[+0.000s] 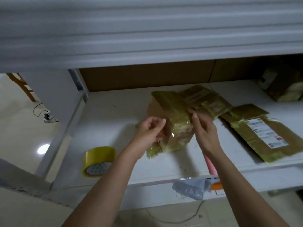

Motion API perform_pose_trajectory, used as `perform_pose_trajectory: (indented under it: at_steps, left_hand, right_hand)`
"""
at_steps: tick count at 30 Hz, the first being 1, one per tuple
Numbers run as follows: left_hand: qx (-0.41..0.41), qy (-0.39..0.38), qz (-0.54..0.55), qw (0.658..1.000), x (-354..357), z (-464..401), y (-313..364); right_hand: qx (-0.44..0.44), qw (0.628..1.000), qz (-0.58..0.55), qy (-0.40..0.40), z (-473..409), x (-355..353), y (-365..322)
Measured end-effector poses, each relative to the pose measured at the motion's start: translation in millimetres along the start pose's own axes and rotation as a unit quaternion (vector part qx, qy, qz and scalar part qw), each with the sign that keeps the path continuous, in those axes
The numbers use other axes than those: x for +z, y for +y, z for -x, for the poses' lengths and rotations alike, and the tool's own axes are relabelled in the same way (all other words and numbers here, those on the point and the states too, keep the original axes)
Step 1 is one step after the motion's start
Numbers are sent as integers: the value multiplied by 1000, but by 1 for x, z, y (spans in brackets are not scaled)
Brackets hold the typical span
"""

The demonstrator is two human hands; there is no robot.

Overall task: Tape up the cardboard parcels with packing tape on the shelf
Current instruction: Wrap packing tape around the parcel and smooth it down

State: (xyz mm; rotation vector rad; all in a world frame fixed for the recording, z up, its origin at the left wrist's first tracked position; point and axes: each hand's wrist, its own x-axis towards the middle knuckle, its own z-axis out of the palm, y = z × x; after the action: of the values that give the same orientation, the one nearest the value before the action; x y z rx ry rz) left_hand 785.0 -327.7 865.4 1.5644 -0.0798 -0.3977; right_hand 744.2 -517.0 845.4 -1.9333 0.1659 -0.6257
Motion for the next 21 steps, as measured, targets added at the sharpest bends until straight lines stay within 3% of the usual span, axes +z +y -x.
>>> perform_pose_trajectory:
  at_steps: [2, 10, 12, 15, 21]
  left_hand:
    - [6, 20, 20, 1000, 11, -4, -7]
    - [110, 109, 60, 986, 16, 2, -35]
    - [146, 82, 15, 986, 14, 9, -25]
    - [170, 74, -138, 973, 28, 17, -10]
    - [186, 102, -154, 965, 40, 21, -6]
  right_hand:
    - [2, 999, -39, -32, -1, -5, 3]
    - [-65, 985, -21, -157, -13, -20, 15]
    - [-73, 982, 5, -175, -18, -24, 15]
    - [-128, 972, 98, -170, -21, -23, 14]
    - [-187, 962, 123, -153, -24, -18, 13]
